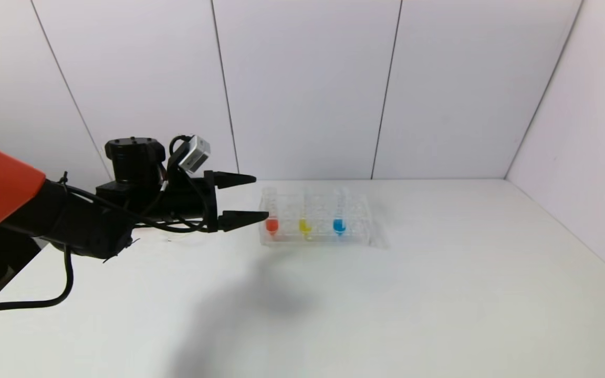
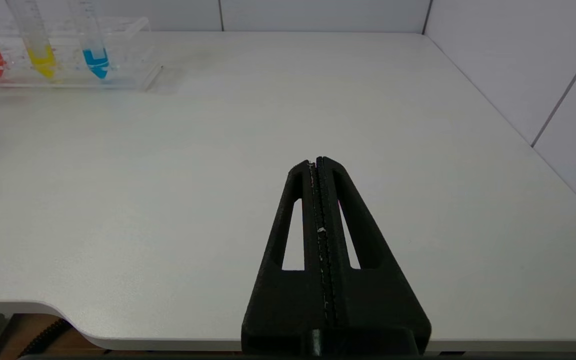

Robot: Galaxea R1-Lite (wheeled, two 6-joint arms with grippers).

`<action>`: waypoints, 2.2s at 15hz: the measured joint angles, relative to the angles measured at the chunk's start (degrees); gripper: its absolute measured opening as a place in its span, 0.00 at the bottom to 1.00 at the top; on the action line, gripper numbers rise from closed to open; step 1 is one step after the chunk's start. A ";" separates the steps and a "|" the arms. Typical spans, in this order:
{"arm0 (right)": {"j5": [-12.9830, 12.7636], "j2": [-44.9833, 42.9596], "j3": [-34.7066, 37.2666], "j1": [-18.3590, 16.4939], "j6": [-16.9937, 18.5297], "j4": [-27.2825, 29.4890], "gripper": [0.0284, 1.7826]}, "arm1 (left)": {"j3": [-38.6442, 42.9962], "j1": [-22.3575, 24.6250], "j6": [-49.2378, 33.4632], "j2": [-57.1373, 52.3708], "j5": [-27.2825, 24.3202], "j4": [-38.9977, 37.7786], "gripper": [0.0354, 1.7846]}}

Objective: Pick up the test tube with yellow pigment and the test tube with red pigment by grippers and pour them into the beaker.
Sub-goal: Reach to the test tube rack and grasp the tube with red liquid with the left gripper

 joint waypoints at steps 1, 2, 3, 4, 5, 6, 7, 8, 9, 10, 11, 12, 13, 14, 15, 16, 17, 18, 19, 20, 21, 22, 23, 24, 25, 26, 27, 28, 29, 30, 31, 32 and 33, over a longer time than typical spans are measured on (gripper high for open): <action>0.00 0.00 0.00 0.00 0.00 0.00 0.05 | -1.05 -0.17 -1.05 1.28 0.00 -0.15 0.99; 0.00 0.00 0.00 0.00 0.00 -0.02 0.05 | -2.32 -0.59 -1.96 2.65 0.01 -0.26 0.99; 0.00 0.00 0.00 0.00 0.00 0.00 0.05 | -3.52 -1.02 -2.38 3.91 0.04 -0.28 0.99; -0.02 0.00 0.00 0.00 0.00 0.00 0.05 | -4.79 -1.49 -2.89 5.27 0.04 -0.28 0.99; 0.00 0.00 0.00 0.00 0.00 0.00 0.05 | -5.90 -1.79 -3.72 6.42 0.06 -0.28 0.99; 0.00 0.00 0.00 0.00 0.00 0.00 0.05 | -6.75 -1.99 -5.27 7.34 0.06 -0.30 0.99; -0.02 0.00 0.00 0.00 0.00 0.00 0.05 | -7.57 -2.10 -7.08 8.22 0.06 -0.35 0.99; -0.02 0.00 0.00 0.00 0.00 0.00 0.05 | -8.22 -2.16 -7.96 8.91 0.04 -0.61 0.99; -0.02 0.00 0.00 0.00 0.00 0.00 0.05 | -8.73 -2.18 -8.19 9.51 0.06 -1.32 0.99; 0.00 0.00 0.00 0.00 0.00 0.00 0.05 | -9.05 -2.21 -8.37 10.12 0.06 -2.27 0.99; -0.02 0.00 0.00 0.00 -0.02 0.00 0.05 | -9.64 -2.23 -8.91 10.86 0.06 -3.41 0.99; -0.02 0.00 0.00 0.00 0.00 0.00 0.05 | -10.12 -2.23 -9.87 11.45 0.06 -4.11 0.99; 0.00 0.00 0.00 0.00 0.00 0.00 0.05 | -10.64 -2.23 -11.25 12.13 0.06 -5.10 0.99; 0.00 0.00 0.00 0.00 0.00 0.00 0.05 | -11.26 -2.23 -12.48 12.98 0.06 -6.51 0.99; 0.00 0.00 0.00 0.00 0.00 0.00 0.05 | -11.87 -2.23 -13.24 13.85 0.06 -7.96 0.99; 0.00 0.00 0.00 0.00 0.00 -0.02 0.05 | -12.40 -2.23 -13.60 14.70 0.04 -8.83 0.99; 0.00 0.00 0.00 0.00 0.00 0.00 0.05 | -12.70 -2.24 -13.71 15.30 0.01 -8.87 0.99; 0.00 0.00 0.00 0.00 0.00 0.00 0.05 | -13.01 -2.29 -13.82 15.82 0.01 -8.85 0.99; -0.02 0.00 0.00 0.00 0.00 0.00 0.05 | -13.29 -2.34 -13.99 16.26 0.01 -8.90 0.99; -0.02 0.00 0.00 0.00 0.00 0.00 0.05 | -13.40 -2.35 -14.04 16.57 0.00 -8.96 0.99; 0.00 0.00 0.00 0.00 0.00 0.00 0.05 | -13.31 -2.46 -13.99 16.71 0.00 -9.13 0.99; 0.00 0.00 0.00 0.00 0.00 -0.02 0.05 | -13.17 -2.62 -13.97 16.76 0.12 -9.31 0.99; -0.02 0.00 0.00 0.00 0.00 0.00 0.05 | -13.14 -2.73 -13.97 16.80 0.34 -9.35 0.99; 0.00 0.00 0.00 0.00 0.00 0.00 0.05 | -13.26 -2.76 -14.02 16.93 0.61 -9.34 0.99; 0.00 0.00 0.00 0.00 0.00 0.00 0.05 | -13.40 -2.73 -14.07 17.13 0.63 -9.35 0.99; -0.02 0.00 0.00 0.00 0.00 0.00 0.05 | -13.45 -2.73 -13.99 17.24 0.63 -9.35 0.99; 0.00 0.00 0.00 0.00 0.00 0.00 0.05 | -13.51 -2.76 -13.96 17.40 0.61 -9.37 0.99; 0.00 0.00 0.00 0.00 0.00 0.00 0.05 | -13.53 -2.79 -13.93 17.54 0.63 -9.34 0.99; 0.00 0.00 0.00 0.00 0.00 -0.02 0.05 | -13.64 -2.82 -13.78 17.76 0.59 -9.31 0.99; 0.00 0.00 0.00 0.00 0.00 0.00 0.05 | -13.67 -2.86 -13.65 17.92 0.52 -9.31 0.99; 0.00 0.00 0.00 0.00 0.00 0.00 0.05 | -13.81 -2.99 -13.56 18.09 0.43 -9.31 0.99; 0.00 0.00 0.00 0.00 0.00 0.00 0.05 | -14.10 -3.07 -13.45 18.33 0.41 -9.29 0.99; -0.02 0.00 0.00 0.00 0.00 0.00 0.05 | -14.36 -3.07 -13.34 18.64 0.41 -9.29 0.99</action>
